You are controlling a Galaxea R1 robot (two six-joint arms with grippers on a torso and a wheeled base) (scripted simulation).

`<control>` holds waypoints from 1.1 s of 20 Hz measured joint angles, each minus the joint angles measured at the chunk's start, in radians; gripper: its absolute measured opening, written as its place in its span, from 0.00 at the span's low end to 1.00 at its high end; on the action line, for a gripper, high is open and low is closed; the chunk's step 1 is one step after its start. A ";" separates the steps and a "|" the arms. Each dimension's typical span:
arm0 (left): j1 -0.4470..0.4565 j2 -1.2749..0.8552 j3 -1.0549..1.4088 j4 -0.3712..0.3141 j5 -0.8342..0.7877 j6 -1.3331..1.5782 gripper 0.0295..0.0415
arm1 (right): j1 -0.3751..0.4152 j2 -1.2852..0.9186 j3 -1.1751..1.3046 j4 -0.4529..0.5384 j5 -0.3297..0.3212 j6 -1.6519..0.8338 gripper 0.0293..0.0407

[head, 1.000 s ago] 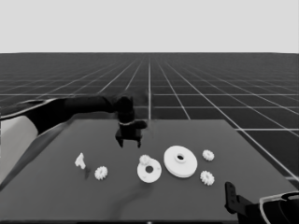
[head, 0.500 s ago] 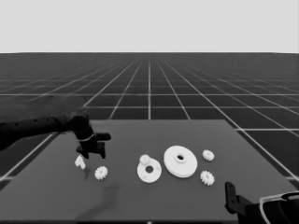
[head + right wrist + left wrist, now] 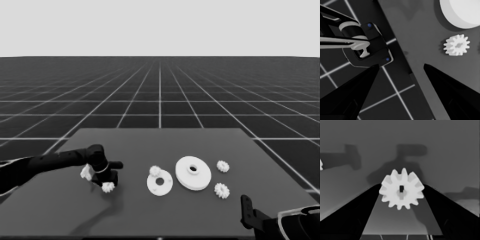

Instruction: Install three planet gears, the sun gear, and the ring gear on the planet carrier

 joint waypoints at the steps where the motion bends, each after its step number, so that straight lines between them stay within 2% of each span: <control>1: 0.000 0.000 -0.001 0.000 0.000 0.000 0.15 | 0.000 0.000 0.000 0.000 0.000 0.000 0.81; 9: 0.000 0.001 -0.001 0.001 -0.001 0.001 0.14 | 0.000 0.000 0.000 0.000 0.000 0.000 0.81; 10: -0.119 -0.064 0.153 -0.123 0.105 -0.057 0.14 | 0.000 0.000 0.000 0.000 0.000 0.000 0.81; 11: -0.251 -0.085 0.201 -0.224 0.155 -0.077 0.14 | 0.000 0.000 0.000 0.000 0.000 0.000 0.81; 13: -0.378 -0.082 0.194 -0.328 0.195 -0.074 0.14 | 0.000 0.000 0.000 0.000 0.000 0.000 0.81; 15: -0.418 -0.076 0.179 -0.363 0.209 -0.067 0.14 | 0.000 0.000 0.000 0.000 0.000 0.000 0.81; 19: -0.434 -0.072 0.170 -0.379 0.216 -0.063 0.14 | 0.000 0.000 0.000 0.000 0.000 0.000 0.81; 20: -0.436 0.067 0.221 -0.383 0.209 -0.324 0.14 | 0.000 0.000 0.000 0.000 0.000 0.000 0.81; 22: -0.437 0.373 0.146 -0.386 0.201 -0.496 0.14 | 0.000 0.000 0.000 0.000 0.000 0.000 0.81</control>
